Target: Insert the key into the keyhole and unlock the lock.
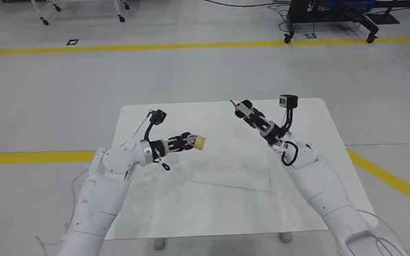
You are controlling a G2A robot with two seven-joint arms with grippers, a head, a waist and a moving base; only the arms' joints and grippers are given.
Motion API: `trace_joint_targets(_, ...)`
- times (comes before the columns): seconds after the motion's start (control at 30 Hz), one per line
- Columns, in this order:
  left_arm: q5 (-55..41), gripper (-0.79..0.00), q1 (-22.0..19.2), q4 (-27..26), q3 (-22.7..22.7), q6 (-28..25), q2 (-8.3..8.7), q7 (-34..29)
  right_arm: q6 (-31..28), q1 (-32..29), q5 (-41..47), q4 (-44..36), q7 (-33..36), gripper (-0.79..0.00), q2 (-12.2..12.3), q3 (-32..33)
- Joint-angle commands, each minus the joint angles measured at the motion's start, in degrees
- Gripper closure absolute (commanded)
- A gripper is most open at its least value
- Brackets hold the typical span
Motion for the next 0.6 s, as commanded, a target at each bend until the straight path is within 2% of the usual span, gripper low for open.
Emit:
trace_joint_targets(0.0,-4.6,0.000,-2.0,2.6,0.9,0.3,-0.44,-1.0,0.3,0.2,0.1,0.3,-0.7,0.000,0.0,0.2)
trace_joint_targets(0.3,-4.8,0.000,-1.8,2.6,0.9,0.4,-0.45,-0.6,0.3,0.2,0.1,0.3,-0.7,0.000,0.0,0.2)
trace_joint_targets(0.43,-15.1,0.000,0.1,4.0,-0.6,-0.1,-0.78,1.1,4.9,-0.5,0.4,-0.8,-0.8,0.000,-0.5,-1.7)
trace_joint_targets(0.57,-22.1,0.000,0.1,8.1,0.4,-4.5,-1.61,2.4,8.4,0.2,3.1,1.5,-2.5,0.000,-1.9,-4.8)
